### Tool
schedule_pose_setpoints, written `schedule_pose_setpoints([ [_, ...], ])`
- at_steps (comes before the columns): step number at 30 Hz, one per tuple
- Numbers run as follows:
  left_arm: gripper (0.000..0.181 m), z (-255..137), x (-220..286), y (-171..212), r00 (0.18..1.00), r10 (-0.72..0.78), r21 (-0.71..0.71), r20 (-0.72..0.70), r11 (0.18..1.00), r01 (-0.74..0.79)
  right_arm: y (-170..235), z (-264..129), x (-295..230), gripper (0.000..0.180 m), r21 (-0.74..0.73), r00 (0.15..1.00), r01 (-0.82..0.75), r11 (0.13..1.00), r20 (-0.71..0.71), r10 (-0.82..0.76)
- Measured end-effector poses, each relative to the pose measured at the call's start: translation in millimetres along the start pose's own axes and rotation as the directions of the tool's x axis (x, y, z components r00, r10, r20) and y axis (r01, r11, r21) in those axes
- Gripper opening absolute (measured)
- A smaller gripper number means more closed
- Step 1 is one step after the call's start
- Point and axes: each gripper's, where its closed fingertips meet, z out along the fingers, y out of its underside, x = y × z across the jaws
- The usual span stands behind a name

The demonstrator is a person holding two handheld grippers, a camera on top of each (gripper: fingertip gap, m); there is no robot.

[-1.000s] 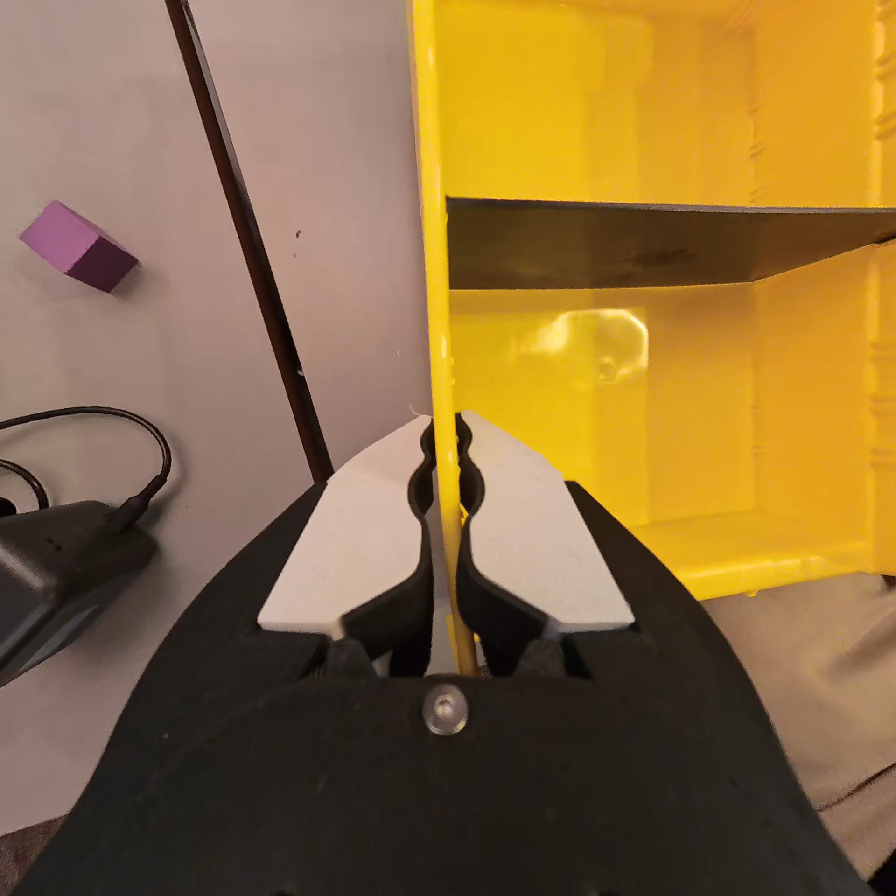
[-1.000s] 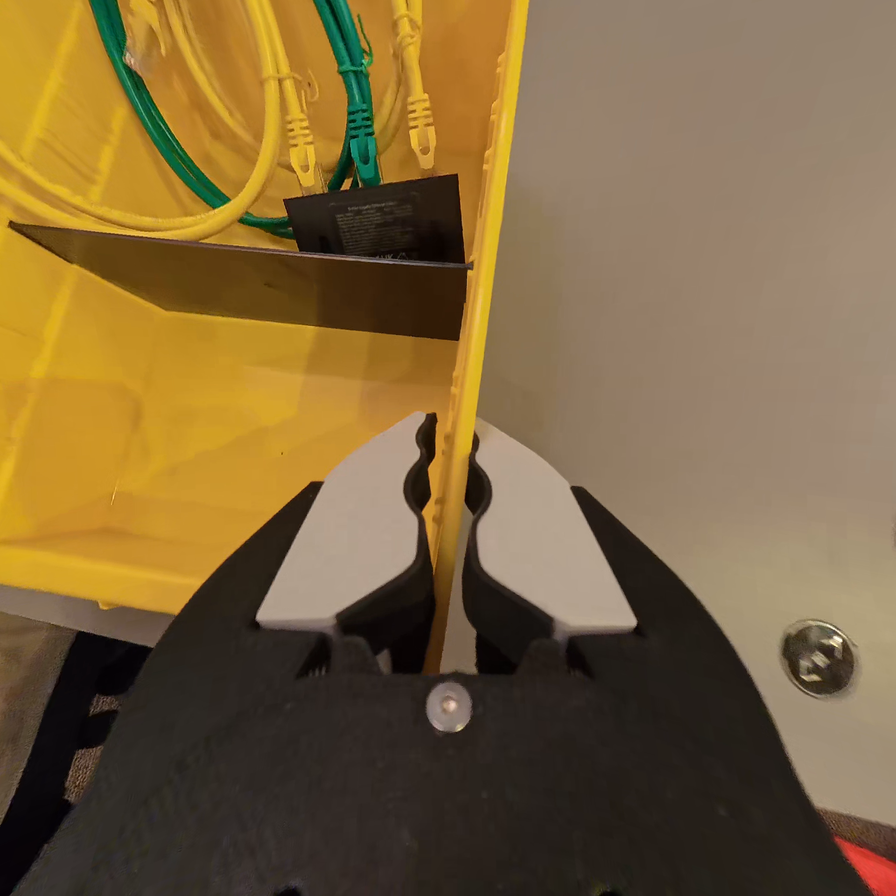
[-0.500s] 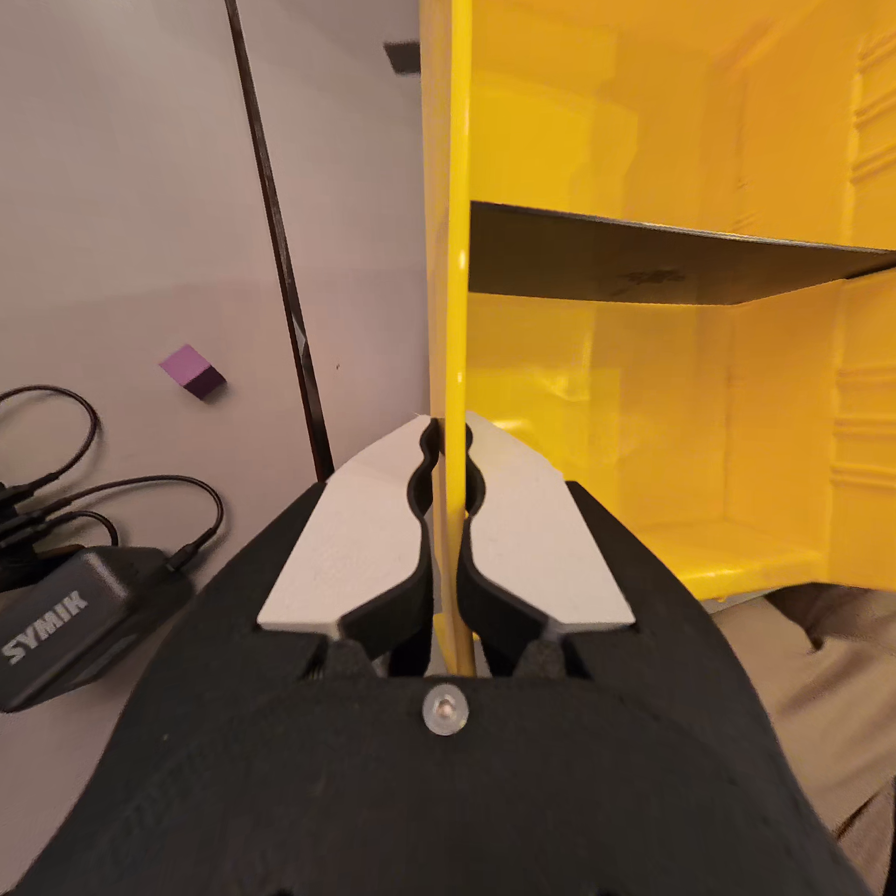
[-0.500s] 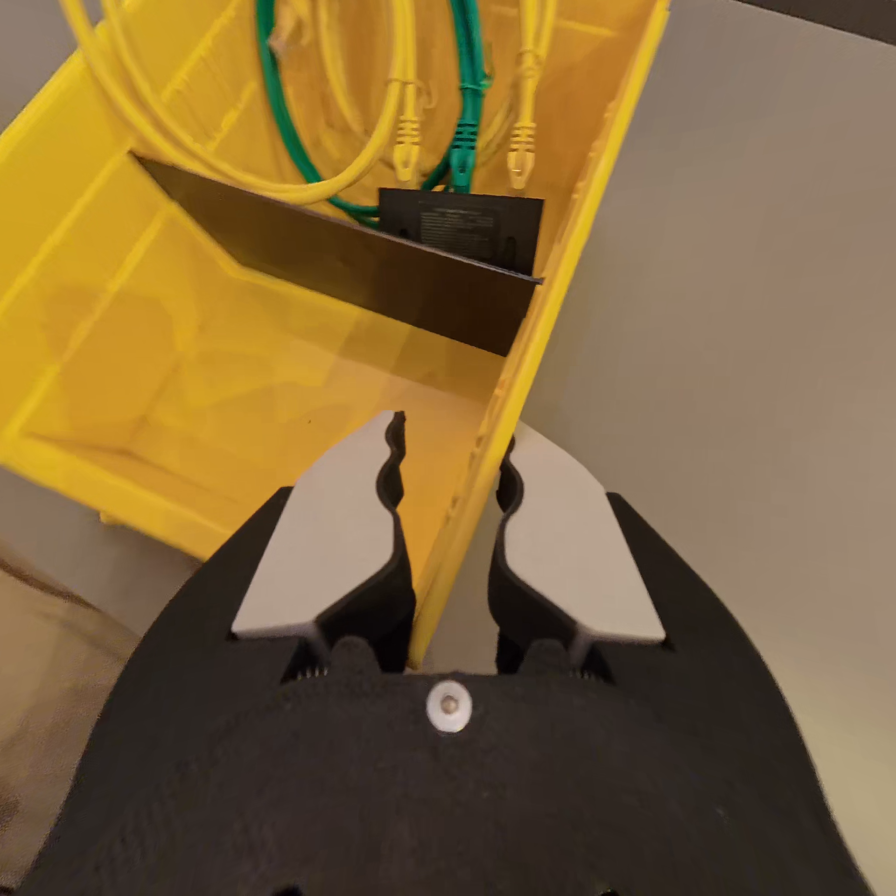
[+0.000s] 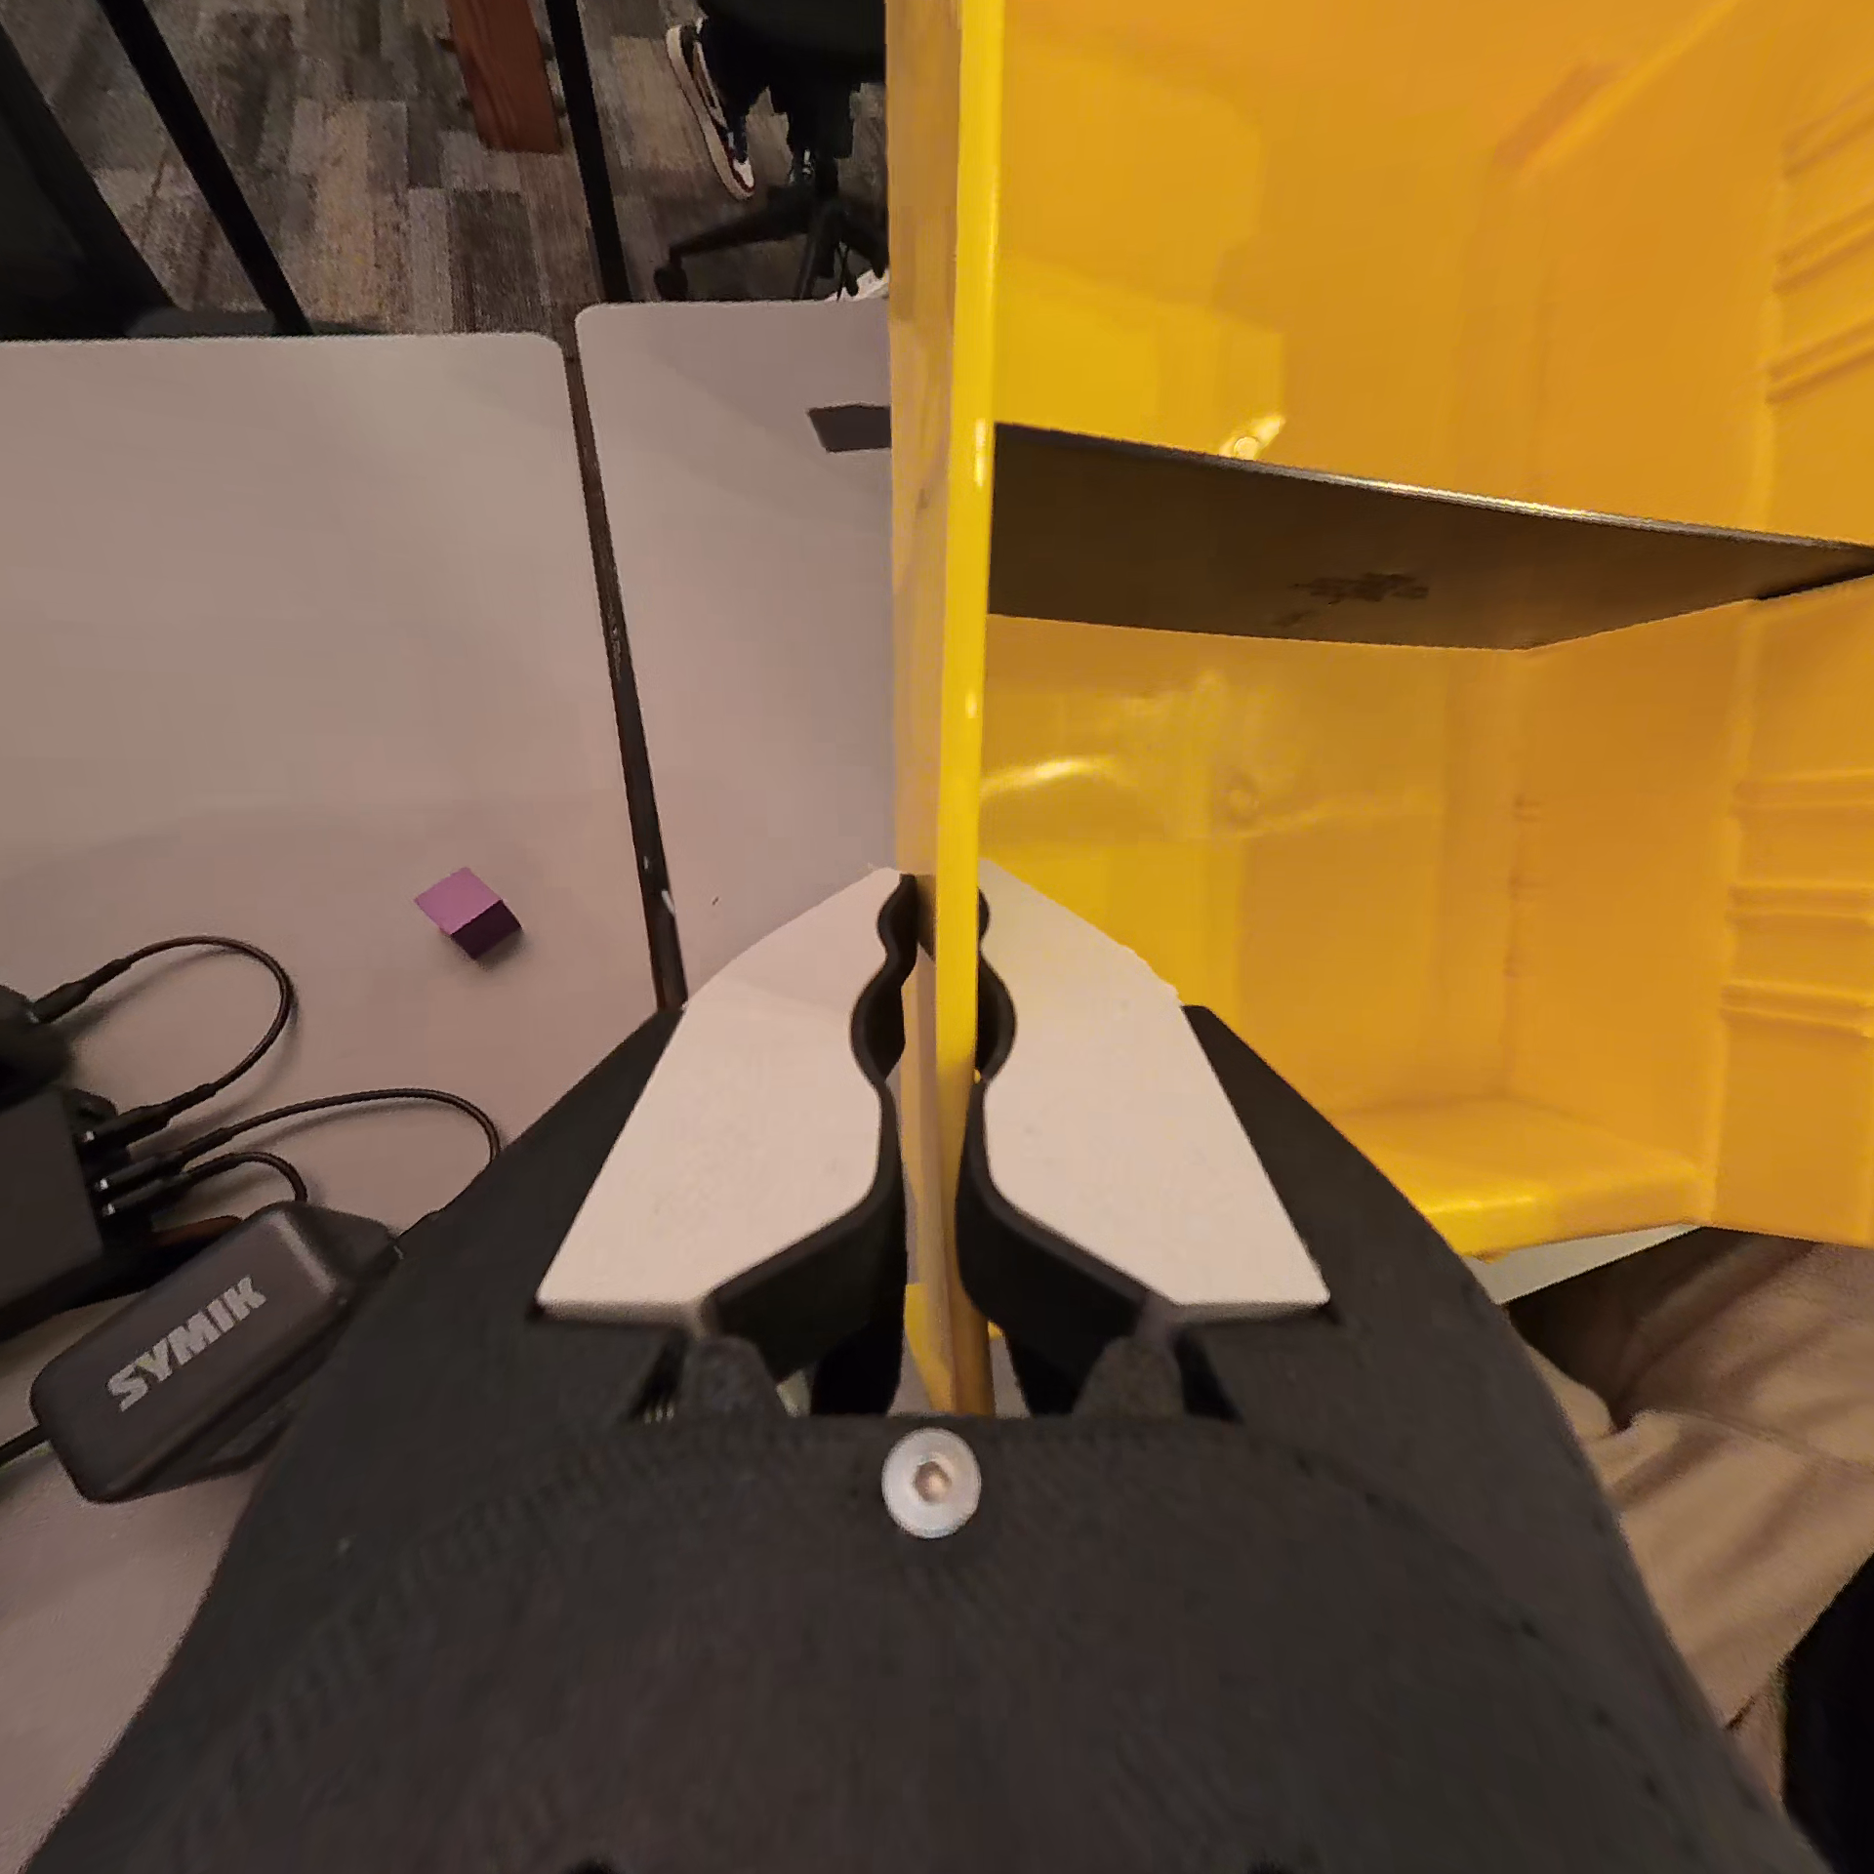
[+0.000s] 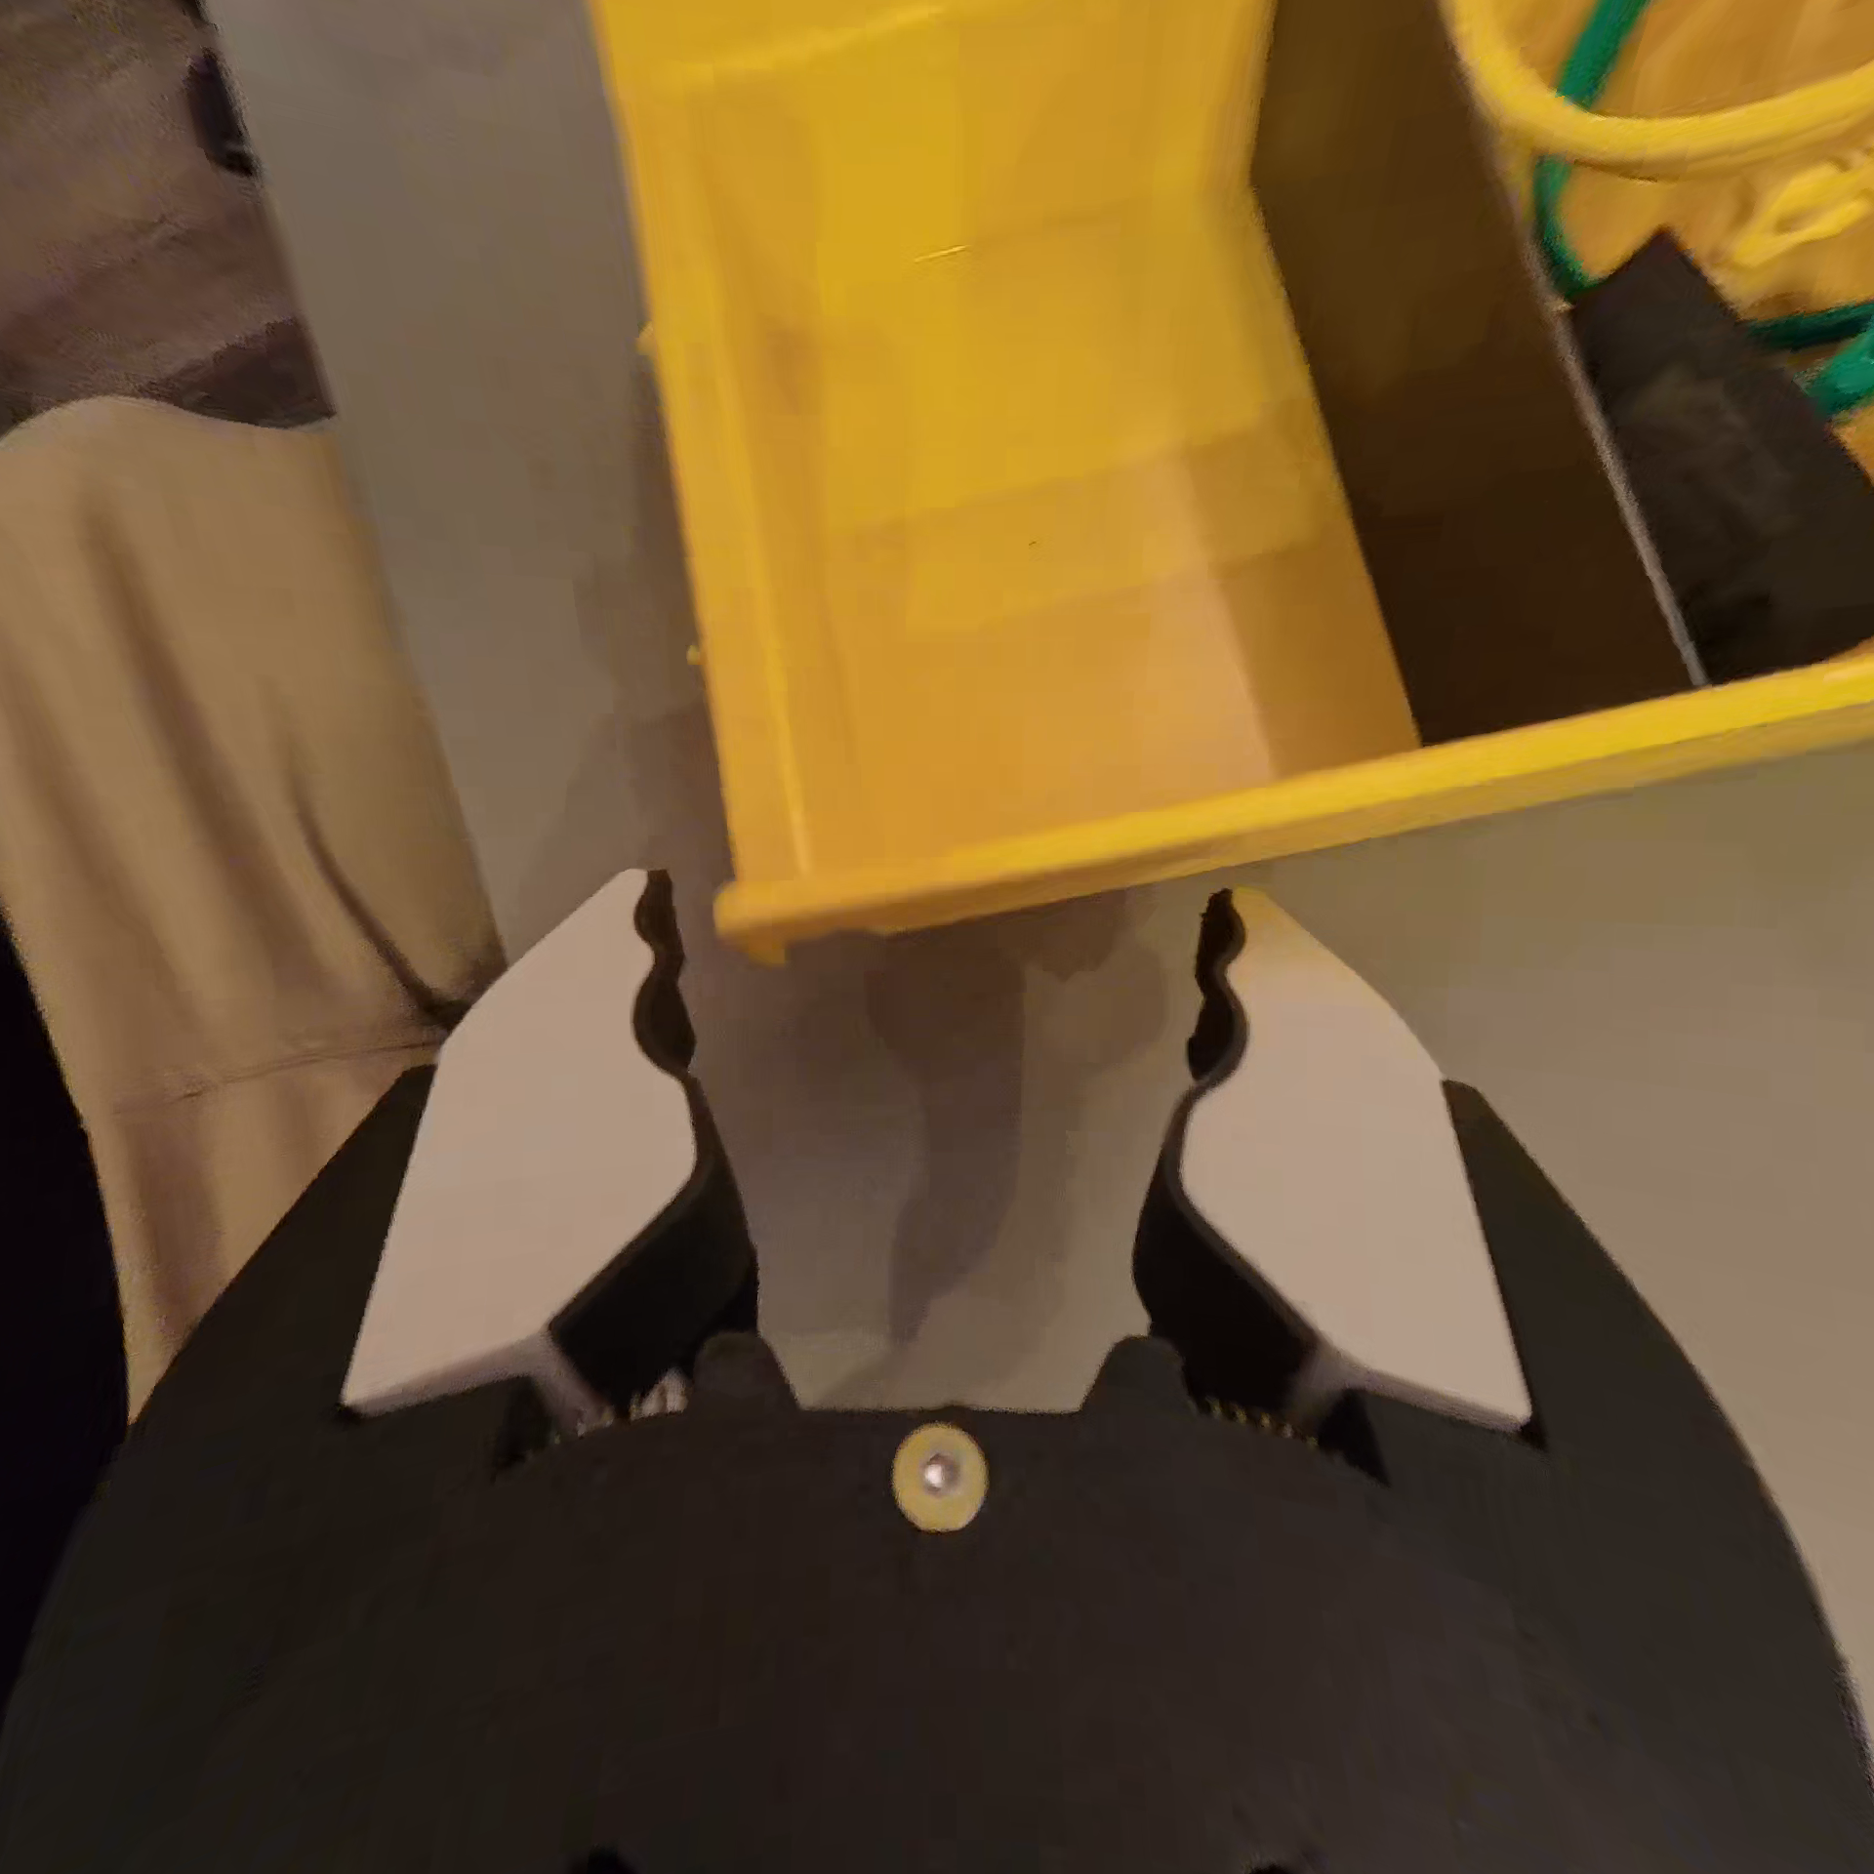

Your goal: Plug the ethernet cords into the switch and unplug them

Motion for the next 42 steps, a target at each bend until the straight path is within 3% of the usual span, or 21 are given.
schedule_pose_setpoints([
  [4,0.006,-4.4,30.3,-16.4,0.998,0.053,0.037,-0.033,0.998,-0.051,-6.9,2.4,-9.6,0.100,0.006,0.998,0.041,0.999,0.044,-0.041],
  [8,0.005,11.4,99.1,-34.2,0.980,0.132,0.047,-0.146,0.991,-0.126,-7.7,-54.5,-7.5,0.095,0.153,0.994,-0.020,0.988,0.111,0.002],
  [14,0.006,89.6,240.3,-51.1,0.904,0.270,0.068,-0.331,0.963,-0.262,7.2,-176.7,-2.9,0.105,0.504,0.990,-0.143,0.852,0.079,0.120],
  [18,0.006,150.5,330.3,-48.6,0.844,0.334,0.026,-0.420,0.934,-0.357,30.5,-221.8,-21.2,0.119,0.618,0.973,-0.211,0.758,0.057,0.224],
  [22,0.006,197.9,409.0,-29.9,0.788,0.365,-0.035,-0.496,0.898,-0.438,50.6,-227.1,-27.0,0.124,0.683,0.930,-0.258,0.683,-0.016,0.367],
  [24,0.006,216.1,434.8,-19.8,0.780,0.375,-0.059,-0.502,0.885,-0.463,75.7,-221.1,-9.8,0.129,0.662,0.874,-0.246,0.708,-0.163,0.457],
  [27,0.006,237.6,460.5,-3.6,0.776,0.381,-0.086,-0.503,0.871,-0.483,103.5,-222.6,8.4,0.130,0.694,0.812,-0.305,0.653,-0.169,0.559],
  [29,0.006,247.3,472.3,9.9,0.778,0.384,-0.096,-0.497,0.867,-0.489,124.1,-224.9,23.4,0.121,0.692,0.772,-0.322,0.646,-0.204,0.603],
  [33,0.006,260.1,486.1,29.5,0.783,0.411,-0.098,-0.466,0.856,-0.507,152.9,-221.8,46.2,0.122,0.678,0.706,-0.352,0.645,-0.261,0.659],
  [42,0.006,270.2,497.0,46.4,0.786,0.398,-0.118,-0.473,0.855,-0.505,173.0,-223.2,67.8,0.118,0.624,0.637,-0.323,0.711,-0.412,0.651],
])
